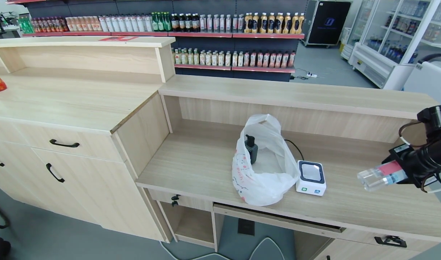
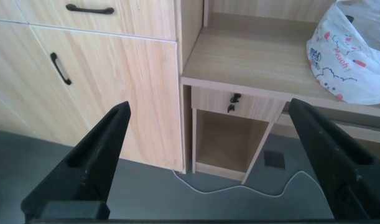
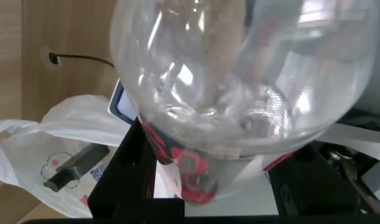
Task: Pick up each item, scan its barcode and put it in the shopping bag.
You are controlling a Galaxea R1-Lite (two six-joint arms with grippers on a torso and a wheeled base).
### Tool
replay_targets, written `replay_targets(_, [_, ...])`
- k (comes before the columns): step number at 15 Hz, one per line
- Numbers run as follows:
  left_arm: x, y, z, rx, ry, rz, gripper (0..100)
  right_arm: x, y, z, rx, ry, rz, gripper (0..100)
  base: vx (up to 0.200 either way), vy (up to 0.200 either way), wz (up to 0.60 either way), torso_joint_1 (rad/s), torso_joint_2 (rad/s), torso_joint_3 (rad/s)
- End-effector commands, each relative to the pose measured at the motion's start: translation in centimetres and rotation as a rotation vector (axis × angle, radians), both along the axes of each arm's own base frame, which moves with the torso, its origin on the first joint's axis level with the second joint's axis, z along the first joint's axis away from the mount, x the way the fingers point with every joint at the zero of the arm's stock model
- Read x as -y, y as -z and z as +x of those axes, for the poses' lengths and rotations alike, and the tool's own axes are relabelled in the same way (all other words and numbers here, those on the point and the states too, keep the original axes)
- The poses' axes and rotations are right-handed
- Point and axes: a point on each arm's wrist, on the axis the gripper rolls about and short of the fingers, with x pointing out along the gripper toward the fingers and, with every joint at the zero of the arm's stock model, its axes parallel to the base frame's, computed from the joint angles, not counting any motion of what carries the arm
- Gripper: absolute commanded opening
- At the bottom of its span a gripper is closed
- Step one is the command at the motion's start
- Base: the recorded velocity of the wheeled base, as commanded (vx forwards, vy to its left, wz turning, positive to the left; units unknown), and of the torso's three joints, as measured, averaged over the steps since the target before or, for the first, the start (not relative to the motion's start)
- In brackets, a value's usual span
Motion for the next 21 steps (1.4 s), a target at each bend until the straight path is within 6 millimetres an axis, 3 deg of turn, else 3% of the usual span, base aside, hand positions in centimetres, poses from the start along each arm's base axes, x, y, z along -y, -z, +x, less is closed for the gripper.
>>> replay_targets(1, [0.0,0.0,0.0,0.0,-0.001,0.0,100,0.9,0.7,0.3,-0.008,0.02,0.003,0,0.0,0.0,0.0,0.0,0.0,0.0])
replay_targets(12, [0.0,0.0,0.0,0.0,-0.001,0.0,100,1.0,1.4,2.7,0.046,-0.003,-0.002,0,0.0,0.0,0.0,0.0,0.0,0.0])
replay_targets(21, [0.0,0.0,0.0,0.0,-0.001,0.0,100,-1.7,2.5,4.6,0.055,-0.061,0.019,0,0.0,0.0,0.0,0.0,0.0,0.0])
